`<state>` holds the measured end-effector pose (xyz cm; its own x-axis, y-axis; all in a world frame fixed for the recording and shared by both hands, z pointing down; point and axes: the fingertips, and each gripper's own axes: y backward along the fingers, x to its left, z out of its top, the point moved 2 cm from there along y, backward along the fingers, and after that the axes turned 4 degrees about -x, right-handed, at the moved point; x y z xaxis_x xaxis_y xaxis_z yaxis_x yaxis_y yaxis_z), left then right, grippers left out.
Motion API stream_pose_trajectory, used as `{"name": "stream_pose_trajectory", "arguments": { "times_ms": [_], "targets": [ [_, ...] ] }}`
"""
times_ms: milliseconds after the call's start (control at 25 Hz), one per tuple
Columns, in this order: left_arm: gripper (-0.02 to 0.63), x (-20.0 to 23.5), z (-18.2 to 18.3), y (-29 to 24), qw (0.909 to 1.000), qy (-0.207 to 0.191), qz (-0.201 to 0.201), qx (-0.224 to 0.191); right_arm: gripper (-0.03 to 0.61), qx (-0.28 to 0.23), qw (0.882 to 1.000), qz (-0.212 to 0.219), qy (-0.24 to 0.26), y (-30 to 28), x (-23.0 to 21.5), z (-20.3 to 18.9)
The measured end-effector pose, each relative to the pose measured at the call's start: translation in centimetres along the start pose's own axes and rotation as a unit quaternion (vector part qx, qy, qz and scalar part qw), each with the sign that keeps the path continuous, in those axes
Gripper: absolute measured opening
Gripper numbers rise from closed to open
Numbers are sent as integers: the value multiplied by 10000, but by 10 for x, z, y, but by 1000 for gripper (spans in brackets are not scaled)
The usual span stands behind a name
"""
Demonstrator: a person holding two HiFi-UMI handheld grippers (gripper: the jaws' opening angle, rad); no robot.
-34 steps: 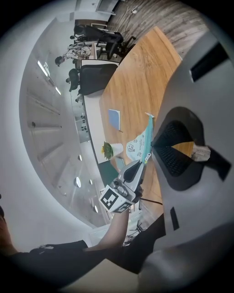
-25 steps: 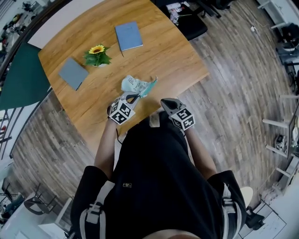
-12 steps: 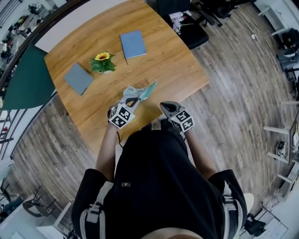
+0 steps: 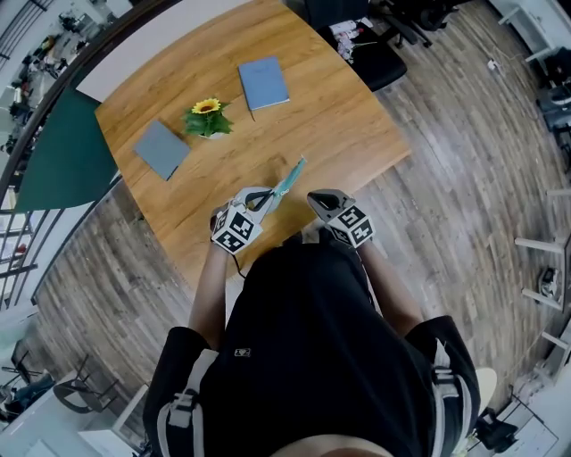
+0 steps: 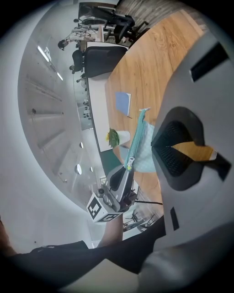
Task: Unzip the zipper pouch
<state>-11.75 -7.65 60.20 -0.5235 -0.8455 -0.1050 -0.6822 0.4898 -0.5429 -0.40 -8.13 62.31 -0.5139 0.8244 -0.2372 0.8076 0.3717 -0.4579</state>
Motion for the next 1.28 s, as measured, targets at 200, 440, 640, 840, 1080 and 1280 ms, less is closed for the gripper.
{"name": "stream_pose_trajectory", "arguments": {
  "times_ms": [200, 440, 640, 840, 1080, 1280],
  "targets": [
    [7, -11, 1, 9, 10000, -30, 12, -82, 4, -65, 9999, 98, 70, -6, 9, 1],
    [8, -16, 10, 18, 9997, -81, 110, -196, 5, -349, 9980, 404, -348, -8, 24, 13],
    [7, -16, 15, 23, 9994, -162, 173, -264, 9, -568, 9962, 611, -233, -6, 35, 26],
    [8, -16, 24, 26, 9988, -339, 165, -307, 59, -807, 9914, 1010, -222, -3, 49, 44],
    [7, -16, 30, 25, 9986, -384, 144, -334, 73, -924, 9891, 1110, -304, -2, 52, 47],
    [7, -23, 34, 22, 9984, -407, 91, -386, 77, -959, 9898, 993, -359, 4, 45, 47]
  ]
}}
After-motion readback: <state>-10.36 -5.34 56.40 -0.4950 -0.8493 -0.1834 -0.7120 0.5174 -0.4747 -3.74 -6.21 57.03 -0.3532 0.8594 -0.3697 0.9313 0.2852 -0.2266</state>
